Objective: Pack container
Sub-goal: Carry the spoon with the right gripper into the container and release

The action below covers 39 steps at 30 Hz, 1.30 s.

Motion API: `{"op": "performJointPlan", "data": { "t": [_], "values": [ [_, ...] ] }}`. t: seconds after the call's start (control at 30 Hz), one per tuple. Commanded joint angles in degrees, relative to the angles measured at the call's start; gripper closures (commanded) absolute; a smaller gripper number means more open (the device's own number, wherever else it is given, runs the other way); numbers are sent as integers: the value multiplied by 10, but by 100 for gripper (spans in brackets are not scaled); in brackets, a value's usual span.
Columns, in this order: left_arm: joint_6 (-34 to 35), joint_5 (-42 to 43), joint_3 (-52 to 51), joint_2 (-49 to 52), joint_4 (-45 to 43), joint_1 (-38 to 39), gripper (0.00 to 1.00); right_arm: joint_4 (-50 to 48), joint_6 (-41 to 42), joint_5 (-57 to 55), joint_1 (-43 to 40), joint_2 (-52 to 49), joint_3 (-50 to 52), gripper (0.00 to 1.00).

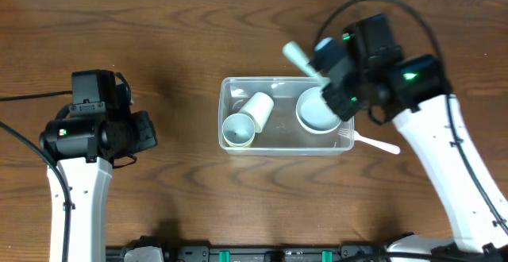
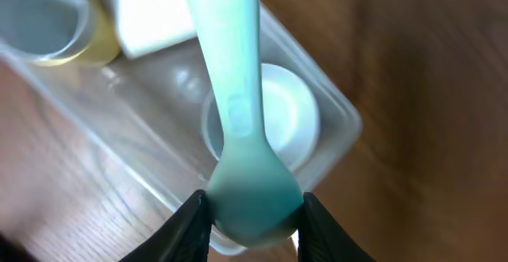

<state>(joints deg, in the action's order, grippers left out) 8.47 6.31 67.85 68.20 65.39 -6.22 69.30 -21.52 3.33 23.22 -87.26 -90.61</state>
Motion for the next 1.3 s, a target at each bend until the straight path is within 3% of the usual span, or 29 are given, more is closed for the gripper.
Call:
{"op": "performJointPlan", "data": {
  "t": [0.0, 0.27, 0.6, 0.73, 0.8, 0.93, 1.2, 1.27],
  "values": [
    [-12, 6, 2, 3, 1, -2, 58, 0, -57, 6, 27, -21, 17, 97],
    [-12, 6, 2, 3, 1, -2, 58, 2, -81, 5, 70, -54, 94, 99],
    [-12, 6, 2, 3, 1, -2, 58, -71, -84, -10, 85, -57, 202, 98],
    [-12, 6, 2, 3, 1, -2, 58, -79, -83, -10, 85, -57, 209, 81],
    [-12, 6, 2, 3, 1, -2, 58, -81, -83, -10, 85, -57, 209, 67],
    [-12, 6, 2, 3, 1, -2, 58, -81, -83, -10, 85, -57, 209, 54],
    [-12, 6, 2, 3, 1, -2, 58, -82, -83, -10, 85, -57, 209, 45],
    [-12, 6, 2, 3, 1, -2, 58, -82, -83, -9, 85, -57, 209, 34]
  ]
}}
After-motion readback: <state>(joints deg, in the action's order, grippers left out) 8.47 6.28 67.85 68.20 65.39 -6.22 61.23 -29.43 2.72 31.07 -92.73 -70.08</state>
